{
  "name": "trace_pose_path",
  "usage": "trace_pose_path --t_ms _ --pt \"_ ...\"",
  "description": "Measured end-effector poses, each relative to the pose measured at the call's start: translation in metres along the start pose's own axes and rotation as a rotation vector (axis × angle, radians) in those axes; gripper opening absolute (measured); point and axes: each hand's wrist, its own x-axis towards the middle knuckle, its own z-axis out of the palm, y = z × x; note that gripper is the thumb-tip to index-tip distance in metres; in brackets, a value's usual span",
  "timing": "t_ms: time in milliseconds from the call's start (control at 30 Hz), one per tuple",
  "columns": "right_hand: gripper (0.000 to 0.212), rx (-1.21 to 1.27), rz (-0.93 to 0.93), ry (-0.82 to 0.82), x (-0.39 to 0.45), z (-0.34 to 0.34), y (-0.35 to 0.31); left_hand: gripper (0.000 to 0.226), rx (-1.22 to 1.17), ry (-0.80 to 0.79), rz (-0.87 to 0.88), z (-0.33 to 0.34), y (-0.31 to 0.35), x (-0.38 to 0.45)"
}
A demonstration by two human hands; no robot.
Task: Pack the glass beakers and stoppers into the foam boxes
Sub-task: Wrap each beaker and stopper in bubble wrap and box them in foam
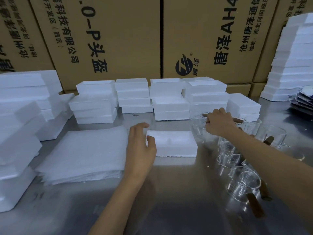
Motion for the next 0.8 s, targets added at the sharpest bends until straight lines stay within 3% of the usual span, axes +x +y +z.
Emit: trace_pose_path --t_ms 133,233,333,400,467,667,800 --pt "0.016 0.018 -0.036 0.146 -0.007 -0.021 -0.015 0.04 0.199 0.191 -0.008 -0.042 -0.013 0.022" --pt "0.011 0.224 -0.031 0.194 -0.014 -0.041 -0.032 0.031 0.369 0.099 -0.182 -0.071 -0.039 0.034" --pt "0.007 0.704 -0.01 0.097 -0.029 -0.056 -0.057 0.03 0.578 -0.171 -0.3 -0.077 -0.054 0.035" --pt "0.008 1.18 0.029 -0.028 -0.049 -0.06 -0.078 0.024 0.601 -0.163 -0.301 -0.074 -0.058 0.034" --pt "0.012 1.421 0.059 -0.115 -0.071 -0.057 -0.096 0.016 0.536 -0.082 -0.311 -0.073 -0.058 0.034" --pt "0.008 1.546 0.036 -0.101 -0.119 -0.013 -0.138 0.024 0.634 -0.13 -0.29 -0.075 -0.058 0.036" --pt "0.006 1.575 -0.036 0.002 -0.128 -0.007 -0.146 0.022 0.291 -0.063 -0.262 -0.075 -0.043 0.043"
